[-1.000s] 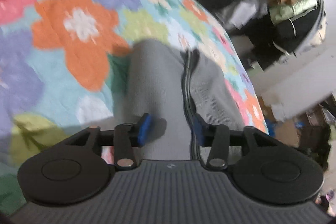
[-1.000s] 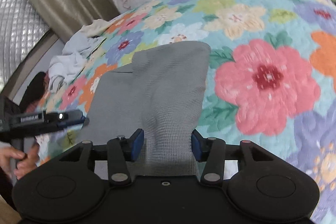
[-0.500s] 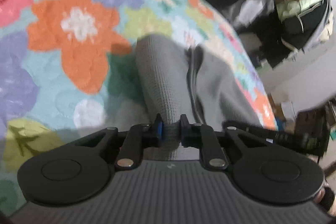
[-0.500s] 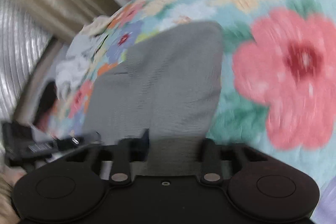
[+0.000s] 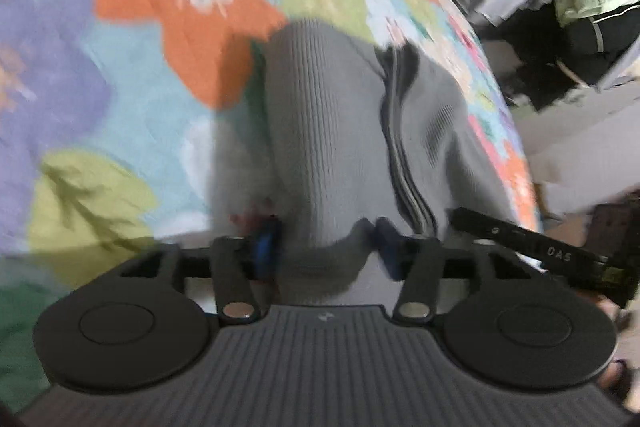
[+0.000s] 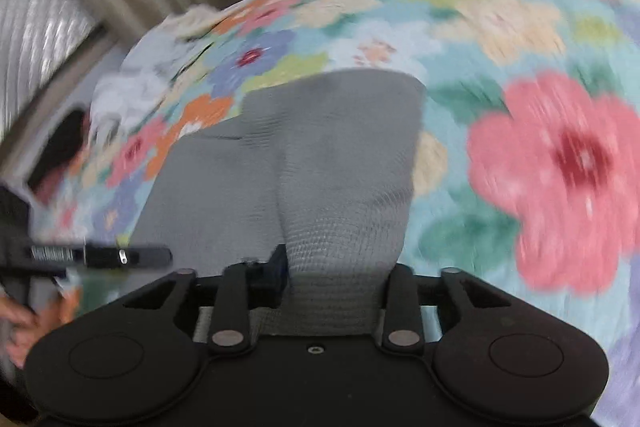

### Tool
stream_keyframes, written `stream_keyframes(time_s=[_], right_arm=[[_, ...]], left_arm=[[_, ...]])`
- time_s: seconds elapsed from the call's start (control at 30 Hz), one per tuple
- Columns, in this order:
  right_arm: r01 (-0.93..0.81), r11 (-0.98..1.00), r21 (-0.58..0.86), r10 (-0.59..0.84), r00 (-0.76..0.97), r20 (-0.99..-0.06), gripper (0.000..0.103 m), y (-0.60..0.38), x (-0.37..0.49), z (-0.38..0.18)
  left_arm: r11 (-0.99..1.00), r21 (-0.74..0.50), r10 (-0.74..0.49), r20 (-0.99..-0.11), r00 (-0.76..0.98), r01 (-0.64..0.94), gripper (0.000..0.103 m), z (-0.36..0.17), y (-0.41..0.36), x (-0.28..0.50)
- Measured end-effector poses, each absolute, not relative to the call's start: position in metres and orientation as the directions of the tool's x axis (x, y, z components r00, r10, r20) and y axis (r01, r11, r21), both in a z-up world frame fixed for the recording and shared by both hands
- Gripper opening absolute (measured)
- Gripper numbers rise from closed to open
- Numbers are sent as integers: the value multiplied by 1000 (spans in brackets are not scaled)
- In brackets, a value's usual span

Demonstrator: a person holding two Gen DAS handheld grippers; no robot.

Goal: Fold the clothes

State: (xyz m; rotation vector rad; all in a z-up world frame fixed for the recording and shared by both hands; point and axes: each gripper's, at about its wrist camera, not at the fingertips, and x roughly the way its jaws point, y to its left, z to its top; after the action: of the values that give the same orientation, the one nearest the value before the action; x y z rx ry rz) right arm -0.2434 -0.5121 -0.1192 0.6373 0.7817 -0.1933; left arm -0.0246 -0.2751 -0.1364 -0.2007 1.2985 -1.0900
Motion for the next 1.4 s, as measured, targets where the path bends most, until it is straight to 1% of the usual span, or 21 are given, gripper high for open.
stream_keyframes(time_s=[0.03, 0.07, 0.1, 0.13, 0.17, 0.23, 0.33, 0.4, 0.47, 0.6, 0.7, 0.97, 1.2, 1.3, 1.4], right_arm=[[407, 774, 484, 75, 701, -709, 55, -515, -248, -122], [420, 764, 490, 81, 690, -719, 59, -515, -251, -125], [432, 749, 502, 91, 683, -725, 63, -515, -254, -129], [441, 723, 531, 110, 685, -720, 63, -518, -257, -133], [445, 703, 555, 124, 691, -712, 63, -519, -260, -136], [424, 700, 575, 132, 714, -687, 33, -518, -262, -136], [385, 786, 484, 83, 711, -698, 26, -501, -252, -119], [357, 832, 425, 45, 720, -692, 25, -489, -249, -101], [327, 852, 409, 39, 739, -672, 25, -484, -245, -83], [275, 897, 347, 16, 764, -645, 24, -474, -233, -53], [251, 918, 308, 11, 759, -651, 24, -468, -218, -43], [121, 968, 219, 54, 754, -655, 24, -436, -175, -20], [10, 984, 178, 107, 768, -632, 23, -405, -146, -6], [-38, 988, 152, 128, 757, -641, 23, -389, -128, 2], [-113, 986, 119, 164, 751, -639, 23, -368, -105, 11]], left_arm=[[502, -689, -741, -654, -151, 523, 64, -140, -279, -24], [501, -681, -739, -658, -145, 535, 63, -139, -282, -25], [499, -672, -737, -661, -140, 547, 59, -139, -286, -26], [498, -664, -736, -664, -133, 558, 38, -138, -289, -27], [503, -654, -736, -667, -117, 565, 25, -137, -290, -29], [511, -638, -739, -668, -84, 576, 19, -133, -291, -35], [499, -651, -765, -641, -61, 573, 18, -115, -286, -41], [491, -634, -780, -625, -23, 598, 18, -101, -280, -42], [484, -616, -793, -609, 13, 621, 18, -87, -275, -43], [505, -614, -799, -599, 58, 607, 18, -79, -263, -38], [525, -586, -793, -600, 105, 618, 18, -71, -255, -38], [609, -535, -757, -612, 229, 586, 17, -51, -218, -34], [669, -508, -728, -595, 341, 542, 17, -28, -182, -27], [701, -492, -705, -588, 396, 517, 17, -21, -164, -24], [737, -497, -675, -576, 462, 457, 17, -18, -136, -22]])
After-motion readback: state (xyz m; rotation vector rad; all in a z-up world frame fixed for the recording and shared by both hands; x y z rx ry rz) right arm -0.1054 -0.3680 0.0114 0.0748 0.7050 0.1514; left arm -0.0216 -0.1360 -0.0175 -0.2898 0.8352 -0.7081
